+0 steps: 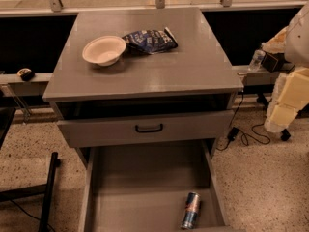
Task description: Pick redbull can from middle drawer and place on counter
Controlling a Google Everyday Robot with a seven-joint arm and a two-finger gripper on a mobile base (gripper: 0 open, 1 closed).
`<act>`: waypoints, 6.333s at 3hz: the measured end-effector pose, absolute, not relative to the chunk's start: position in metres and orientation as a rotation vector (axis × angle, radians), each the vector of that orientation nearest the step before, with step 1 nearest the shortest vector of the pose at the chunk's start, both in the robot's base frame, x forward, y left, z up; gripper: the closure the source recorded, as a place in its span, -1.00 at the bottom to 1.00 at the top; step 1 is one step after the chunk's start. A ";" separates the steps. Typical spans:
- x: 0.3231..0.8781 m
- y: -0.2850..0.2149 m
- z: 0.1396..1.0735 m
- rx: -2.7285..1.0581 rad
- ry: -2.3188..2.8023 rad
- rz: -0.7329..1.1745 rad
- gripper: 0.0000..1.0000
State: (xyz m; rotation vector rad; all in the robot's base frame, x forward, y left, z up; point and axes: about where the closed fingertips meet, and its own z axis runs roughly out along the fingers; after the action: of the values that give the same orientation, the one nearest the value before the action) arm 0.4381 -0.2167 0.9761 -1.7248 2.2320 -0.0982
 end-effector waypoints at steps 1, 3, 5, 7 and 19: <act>0.438 -0.217 0.976 -1.725 2.232 -0.098 -1.00; 0.408 -0.248 0.837 -1.512 2.290 0.172 -1.00; 0.401 -0.256 0.778 -1.529 2.392 0.169 -1.00; 0.437 -0.258 0.665 -1.905 2.127 -0.012 -1.00; 0.454 -0.126 0.426 -2.746 0.795 0.071 -1.00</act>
Offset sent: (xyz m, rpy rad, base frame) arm -0.0164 -0.0209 -0.1586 0.3494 0.0327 0.0205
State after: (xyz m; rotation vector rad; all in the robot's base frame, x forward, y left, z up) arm 0.4535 -0.1262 0.4264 -2.7465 0.7948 0.0712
